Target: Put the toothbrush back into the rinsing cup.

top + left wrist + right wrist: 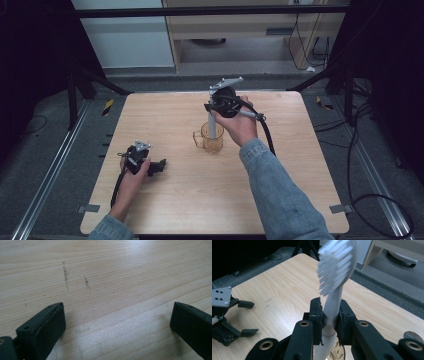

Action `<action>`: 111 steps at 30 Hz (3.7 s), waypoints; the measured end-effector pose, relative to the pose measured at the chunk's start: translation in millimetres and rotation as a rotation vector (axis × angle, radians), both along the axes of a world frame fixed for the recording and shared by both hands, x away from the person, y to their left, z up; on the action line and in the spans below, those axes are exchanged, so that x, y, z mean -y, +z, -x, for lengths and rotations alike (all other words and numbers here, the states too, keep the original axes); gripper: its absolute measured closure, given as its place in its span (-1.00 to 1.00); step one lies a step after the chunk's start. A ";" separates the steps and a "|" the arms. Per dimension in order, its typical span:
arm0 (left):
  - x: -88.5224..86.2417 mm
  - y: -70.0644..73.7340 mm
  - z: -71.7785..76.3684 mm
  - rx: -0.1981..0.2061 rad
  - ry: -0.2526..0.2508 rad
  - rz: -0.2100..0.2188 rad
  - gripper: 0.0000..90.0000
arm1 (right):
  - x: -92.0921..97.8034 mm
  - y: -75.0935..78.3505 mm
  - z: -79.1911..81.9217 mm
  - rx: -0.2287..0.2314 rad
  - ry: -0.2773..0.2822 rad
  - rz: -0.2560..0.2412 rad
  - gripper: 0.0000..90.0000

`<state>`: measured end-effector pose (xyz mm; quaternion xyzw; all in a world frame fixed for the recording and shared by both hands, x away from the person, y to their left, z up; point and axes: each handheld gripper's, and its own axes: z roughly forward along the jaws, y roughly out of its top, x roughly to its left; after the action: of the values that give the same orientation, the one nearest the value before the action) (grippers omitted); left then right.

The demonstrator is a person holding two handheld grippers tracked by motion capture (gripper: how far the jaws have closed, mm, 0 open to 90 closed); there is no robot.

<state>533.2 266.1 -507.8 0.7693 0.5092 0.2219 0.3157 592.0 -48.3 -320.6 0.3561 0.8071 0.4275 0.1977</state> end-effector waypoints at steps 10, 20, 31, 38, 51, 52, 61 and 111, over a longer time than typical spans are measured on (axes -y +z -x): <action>-0.1 0.1 0.0 -0.001 -0.001 -0.002 -1.00 | -5.2 -12.7 -3.0 -0.024 0.006 0.012 0.71; -0.1 0.1 0.0 -0.001 -0.001 -0.002 -1.00 | -5.0 -22.2 -5.6 -0.044 0.003 0.024 0.71; -0.2 0.1 -0.1 -0.001 -0.002 -0.002 -1.00 | -7.6 -28.6 -8.9 -0.069 0.003 0.037 0.71; -0.1 0.1 -0.1 -0.001 -0.002 -0.002 -1.00 | -8.5 -31.5 -11.0 -0.080 0.003 0.041 0.71; -0.1 0.1 -0.2 -0.002 -0.002 -0.002 -1.00 | -10.0 -35.5 -14.1 -0.097 0.002 0.048 0.71; -0.1 0.1 -0.2 -0.001 -0.003 -0.002 -1.00 | -10.0 -35.7 -14.3 -0.098 0.002 0.048 0.71; -0.1 0.1 -0.2 -0.002 -0.003 -0.002 -1.00 | -10.9 -38.1 -16.2 -0.105 0.001 0.049 0.71; 0.0 0.1 -0.6 -0.001 -0.005 -0.001 -1.00 | -7.5 -49.4 -40.7 -0.102 -0.081 -0.060 0.68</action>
<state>533.8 266.1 -507.7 0.7709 0.5074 0.2208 0.3154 632.7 -40.7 -369.9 0.4155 0.7879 0.4244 0.1626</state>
